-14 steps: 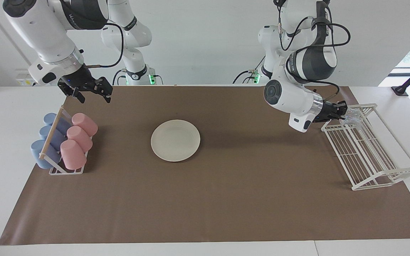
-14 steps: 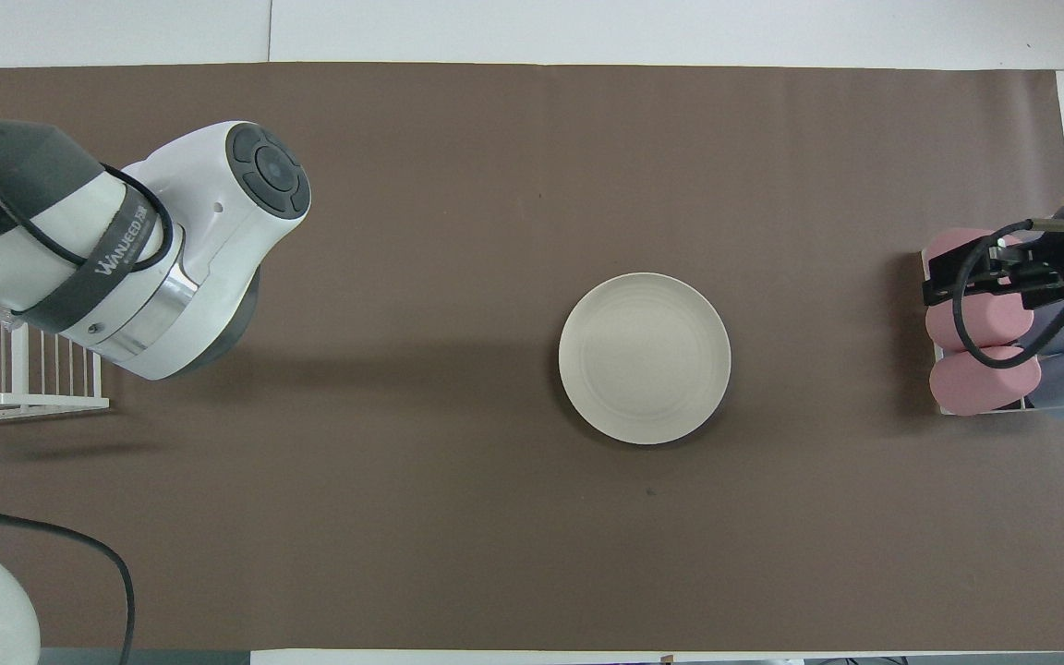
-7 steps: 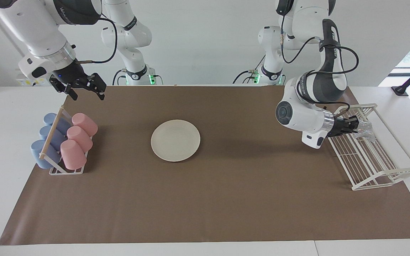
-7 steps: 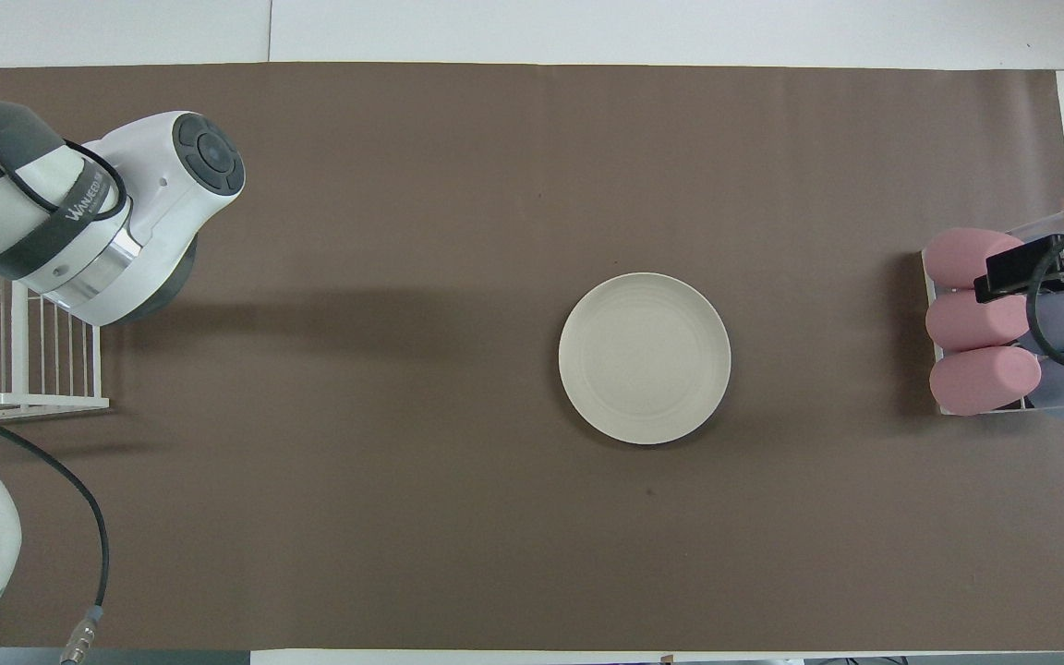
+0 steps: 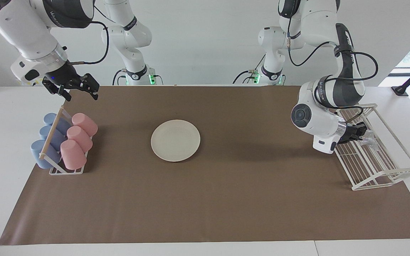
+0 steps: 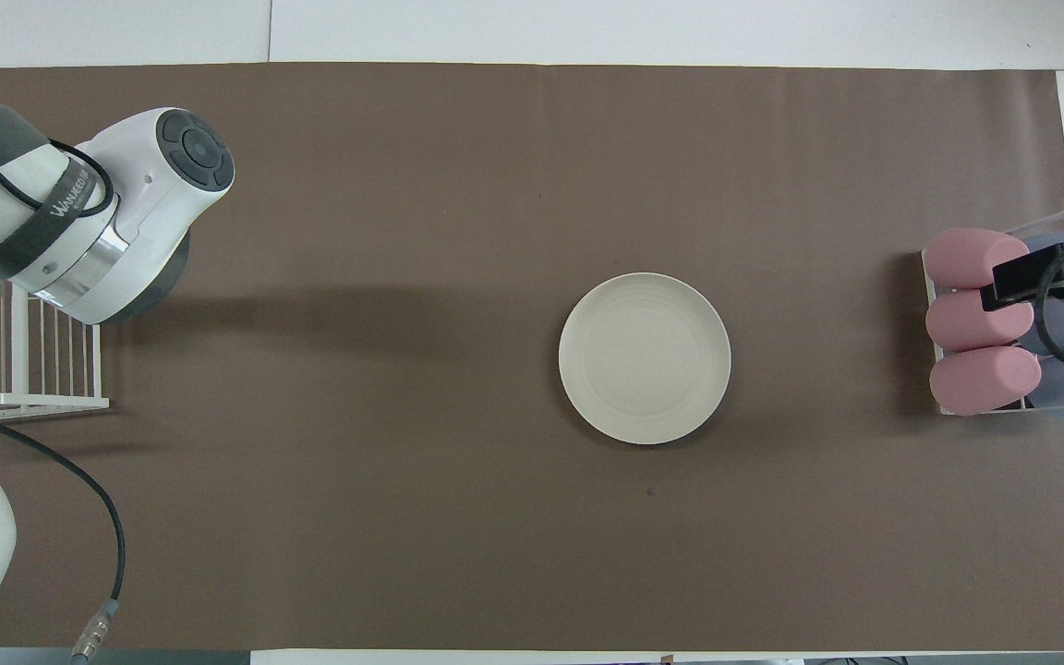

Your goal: Wipe plate with sponge

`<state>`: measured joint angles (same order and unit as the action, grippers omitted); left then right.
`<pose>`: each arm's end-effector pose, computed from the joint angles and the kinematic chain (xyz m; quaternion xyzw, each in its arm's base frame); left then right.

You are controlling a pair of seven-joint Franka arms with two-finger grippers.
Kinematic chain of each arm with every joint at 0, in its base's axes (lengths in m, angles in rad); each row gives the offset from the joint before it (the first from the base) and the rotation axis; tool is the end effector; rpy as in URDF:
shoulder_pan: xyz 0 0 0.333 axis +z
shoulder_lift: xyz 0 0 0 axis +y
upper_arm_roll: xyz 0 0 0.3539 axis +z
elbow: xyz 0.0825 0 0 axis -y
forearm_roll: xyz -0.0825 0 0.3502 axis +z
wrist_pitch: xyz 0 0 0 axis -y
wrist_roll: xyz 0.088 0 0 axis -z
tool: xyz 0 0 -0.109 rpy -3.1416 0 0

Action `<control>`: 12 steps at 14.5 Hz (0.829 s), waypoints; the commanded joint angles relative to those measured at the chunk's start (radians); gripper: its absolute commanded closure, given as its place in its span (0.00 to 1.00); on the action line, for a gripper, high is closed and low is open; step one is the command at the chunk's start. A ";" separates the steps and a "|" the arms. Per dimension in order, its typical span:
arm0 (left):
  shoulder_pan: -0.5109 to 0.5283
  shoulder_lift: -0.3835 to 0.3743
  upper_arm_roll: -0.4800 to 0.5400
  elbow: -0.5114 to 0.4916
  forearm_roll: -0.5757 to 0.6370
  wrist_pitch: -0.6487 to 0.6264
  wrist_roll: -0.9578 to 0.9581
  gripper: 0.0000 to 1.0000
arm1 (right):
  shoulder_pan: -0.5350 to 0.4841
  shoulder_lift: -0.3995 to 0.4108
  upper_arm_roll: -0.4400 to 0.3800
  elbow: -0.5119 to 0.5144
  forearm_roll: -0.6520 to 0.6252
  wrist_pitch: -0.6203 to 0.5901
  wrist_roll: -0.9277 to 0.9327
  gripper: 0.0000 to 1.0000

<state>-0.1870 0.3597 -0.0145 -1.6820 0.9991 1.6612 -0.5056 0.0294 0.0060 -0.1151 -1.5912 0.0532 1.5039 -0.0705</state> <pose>0.6182 -0.0387 0.4567 -0.8733 0.0004 -0.0030 0.4871 0.5130 -0.0377 0.6431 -0.9985 0.0071 0.0444 0.0298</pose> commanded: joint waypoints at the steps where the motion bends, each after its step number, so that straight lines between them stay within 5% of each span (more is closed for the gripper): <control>1: 0.023 0.002 -0.007 -0.005 -0.030 0.049 -0.059 1.00 | -0.011 -0.015 0.008 -0.006 -0.001 0.004 -0.028 0.00; 2: 0.024 0.004 -0.005 -0.005 -0.040 0.054 -0.060 0.92 | -0.012 -0.014 0.008 -0.006 -0.001 0.004 -0.028 0.00; 4: 0.024 0.002 -0.005 -0.005 -0.040 0.054 -0.060 0.50 | -0.011 -0.015 0.008 -0.006 -0.001 0.002 -0.026 0.00; 9: 0.030 0.002 -0.007 -0.005 -0.042 0.063 -0.067 0.29 | 0.000 -0.014 0.012 -0.003 -0.013 -0.001 -0.020 0.00; 11: 0.032 -0.002 -0.007 -0.004 -0.043 0.063 -0.064 0.01 | 0.000 -0.014 0.014 -0.003 -0.016 0.001 -0.018 0.00; 12: 0.032 -0.005 -0.007 0.001 -0.059 0.063 -0.062 0.00 | 0.000 -0.014 0.014 -0.003 -0.016 -0.005 -0.018 0.00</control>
<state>-0.1709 0.3637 -0.0148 -1.6819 0.9642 1.7030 -0.5615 0.0332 0.0045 -0.1075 -1.5892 0.0532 1.5041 -0.0706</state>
